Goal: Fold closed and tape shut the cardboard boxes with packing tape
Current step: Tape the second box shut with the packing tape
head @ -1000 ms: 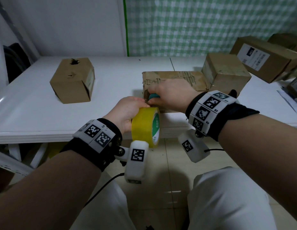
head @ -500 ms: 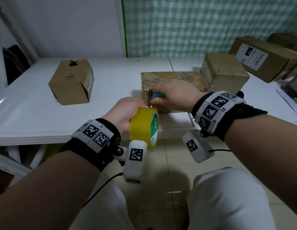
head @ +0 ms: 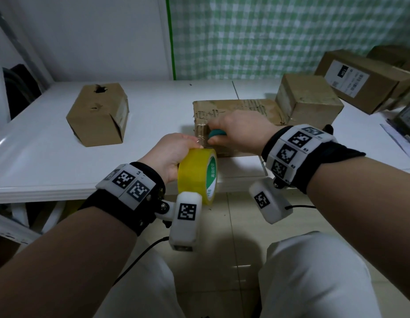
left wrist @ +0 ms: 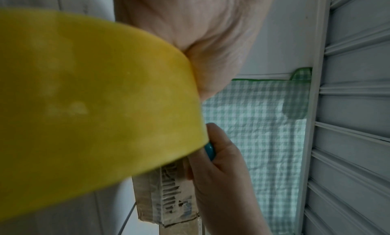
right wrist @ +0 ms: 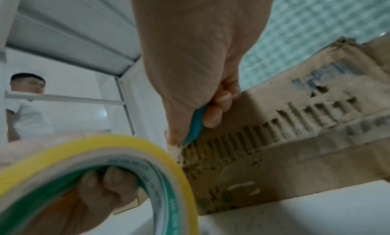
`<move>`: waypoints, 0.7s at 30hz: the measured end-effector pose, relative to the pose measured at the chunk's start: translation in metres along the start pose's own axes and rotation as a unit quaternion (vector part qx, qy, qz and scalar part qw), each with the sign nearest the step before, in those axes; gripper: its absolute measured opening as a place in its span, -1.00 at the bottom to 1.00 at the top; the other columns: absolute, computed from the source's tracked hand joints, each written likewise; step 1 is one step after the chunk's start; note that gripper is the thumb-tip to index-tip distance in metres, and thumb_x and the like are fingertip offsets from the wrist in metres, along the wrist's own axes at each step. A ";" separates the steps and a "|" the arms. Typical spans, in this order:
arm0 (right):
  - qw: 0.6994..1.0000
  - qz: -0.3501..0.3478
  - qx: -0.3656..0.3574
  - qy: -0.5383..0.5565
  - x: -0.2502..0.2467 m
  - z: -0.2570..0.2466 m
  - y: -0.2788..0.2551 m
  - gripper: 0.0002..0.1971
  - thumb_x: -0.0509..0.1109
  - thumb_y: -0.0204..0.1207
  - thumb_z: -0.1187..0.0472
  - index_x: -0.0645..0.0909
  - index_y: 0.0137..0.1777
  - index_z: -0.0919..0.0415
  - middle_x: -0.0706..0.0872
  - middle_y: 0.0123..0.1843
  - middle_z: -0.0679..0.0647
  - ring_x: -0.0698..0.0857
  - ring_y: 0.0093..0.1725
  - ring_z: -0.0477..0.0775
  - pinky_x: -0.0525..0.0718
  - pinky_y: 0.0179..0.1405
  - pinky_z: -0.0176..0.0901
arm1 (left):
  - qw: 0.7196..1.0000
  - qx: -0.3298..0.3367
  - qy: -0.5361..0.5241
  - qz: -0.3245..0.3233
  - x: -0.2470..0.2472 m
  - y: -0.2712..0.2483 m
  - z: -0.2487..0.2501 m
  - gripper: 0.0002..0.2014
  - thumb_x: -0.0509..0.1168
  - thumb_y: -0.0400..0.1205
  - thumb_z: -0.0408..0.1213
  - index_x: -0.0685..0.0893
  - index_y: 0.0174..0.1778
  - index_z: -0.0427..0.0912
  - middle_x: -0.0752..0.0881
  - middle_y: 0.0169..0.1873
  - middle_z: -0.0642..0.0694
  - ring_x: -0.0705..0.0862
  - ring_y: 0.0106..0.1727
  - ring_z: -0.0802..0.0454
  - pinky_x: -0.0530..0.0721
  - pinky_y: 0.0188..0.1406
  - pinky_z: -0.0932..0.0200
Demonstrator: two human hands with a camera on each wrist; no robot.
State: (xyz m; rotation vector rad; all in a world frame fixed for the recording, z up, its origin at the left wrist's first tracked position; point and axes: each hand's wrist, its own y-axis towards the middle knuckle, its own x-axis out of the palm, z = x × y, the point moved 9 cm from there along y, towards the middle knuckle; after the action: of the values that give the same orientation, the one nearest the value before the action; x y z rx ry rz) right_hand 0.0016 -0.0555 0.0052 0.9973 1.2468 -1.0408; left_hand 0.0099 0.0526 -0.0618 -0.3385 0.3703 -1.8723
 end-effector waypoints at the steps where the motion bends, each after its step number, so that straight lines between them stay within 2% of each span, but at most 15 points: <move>1: 1.000 -0.007 -0.001 0.018 0.000 0.002 -0.001 -0.67 0.19 0.62 -0.15 0.52 0.26 -0.01 0.66 0.12 0.01 0.61 0.07 0.08 0.64 -0.06 0.01 | 1.000 -0.001 0.000 0.001 -0.001 0.000 0.000 -0.86 0.31 0.58 -0.52 0.59 -0.01 -0.24 0.64 -0.27 -0.24 0.67 -0.35 -0.05 0.73 -0.43 0.14; 4: 0.999 -0.024 -0.004 0.026 0.001 0.004 -0.004 -0.68 0.20 0.63 -0.11 0.52 0.29 -0.02 0.66 0.15 0.02 0.62 0.10 0.10 0.66 0.03 0.08 | 1.000 -0.005 0.007 0.005 -0.003 -0.001 -0.001 -0.87 0.32 0.58 -0.51 0.60 -0.04 -0.23 0.64 -0.26 -0.25 0.67 -0.35 -0.06 0.73 -0.49 0.16; 6: 1.000 -0.024 -0.010 -0.014 0.002 0.002 -0.004 -0.68 0.17 0.65 -0.10 0.50 0.30 0.00 0.63 0.10 0.02 0.60 0.05 0.08 0.64 -0.08 0.00 | 1.000 -0.008 0.010 0.001 -0.001 -0.003 -0.001 -0.91 0.29 0.60 -0.49 0.60 -0.12 -0.22 0.63 -0.31 -0.23 0.65 -0.37 -0.05 0.72 -0.50 0.16; 9: 0.998 -0.022 -0.020 -0.062 0.003 0.000 -0.003 -0.68 0.13 0.67 -0.10 0.48 0.30 0.02 0.53 -0.06 -0.01 0.55 -0.06 0.06 0.49 -0.25 -0.10 | 1.000 -0.003 0.018 -0.001 0.000 -0.004 0.001 -0.89 0.27 0.62 -0.48 0.59 -0.19 -0.22 0.63 -0.37 -0.20 0.64 -0.41 -0.02 0.70 -0.51 0.18; 14: 0.999 -0.028 -0.025 -0.031 0.000 0.002 -0.005 -0.67 0.15 0.66 -0.08 0.48 0.33 0.00 0.59 0.09 -0.01 0.59 0.10 0.08 0.53 -0.16 -0.08 | 0.999 -0.003 0.042 -0.010 -0.002 -0.003 0.006 -0.89 0.27 0.60 -0.52 0.62 -0.21 -0.27 0.62 -0.42 -0.19 0.65 -0.59 0.05 0.68 -0.59 0.23; 16: 0.999 -0.037 -0.021 -0.033 0.002 0.004 -0.005 -0.68 0.17 0.66 -0.07 0.49 0.33 0.00 0.55 0.03 -0.03 0.55 0.02 0.05 0.49 -0.17 -0.10 | 0.997 -0.010 0.073 -0.018 -0.003 -0.004 0.009 -0.92 0.29 0.59 -0.52 0.64 -0.07 -0.31 0.63 -0.35 -0.21 0.66 -0.47 0.00 0.70 -0.57 0.22; 18: 0.998 -0.051 -0.003 -0.029 0.007 0.011 -0.006 -0.70 0.19 0.65 -0.07 0.51 0.31 -0.02 0.53 -0.02 -0.06 0.48 -0.05 -0.01 0.47 -0.18 -0.11 | 0.992 -0.016 0.122 -0.028 -0.006 -0.002 0.011 -0.80 0.31 0.57 -0.52 0.64 0.10 -0.33 0.65 -0.26 -0.24 0.66 -0.36 -0.05 0.70 -0.56 0.20; 19: 0.998 -0.057 0.008 -0.010 0.009 0.015 -0.007 -0.70 0.19 0.65 -0.08 0.52 0.29 -0.03 0.55 -0.01 -0.05 0.49 -0.05 -0.01 0.50 -0.15 -0.10 | 0.989 -0.016 0.141 -0.030 -0.007 -0.002 0.012 -0.78 0.32 0.56 -0.52 0.65 0.12 -0.33 0.66 -0.26 -0.24 0.66 -0.36 -0.06 0.68 -0.55 0.20; 21: 0.996 -0.056 0.022 0.063 0.009 0.018 -0.007 -0.72 0.21 0.64 -0.07 0.55 0.24 0.02 0.58 -0.04 -0.05 0.56 -0.03 0.03 0.53 -0.09 -0.11 | 0.984 -0.013 0.174 -0.031 -0.010 -0.003 0.015 -0.88 0.31 0.56 -0.53 0.65 -0.02 -0.32 0.64 -0.30 -0.23 0.64 -0.37 -0.06 0.69 -0.48 0.18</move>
State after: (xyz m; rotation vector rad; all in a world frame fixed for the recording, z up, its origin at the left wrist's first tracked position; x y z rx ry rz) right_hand -0.0007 -0.0756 -0.0029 1.0508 1.4010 -1.1093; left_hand 0.0169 0.0614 -0.0474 -0.0372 0.6260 -1.9906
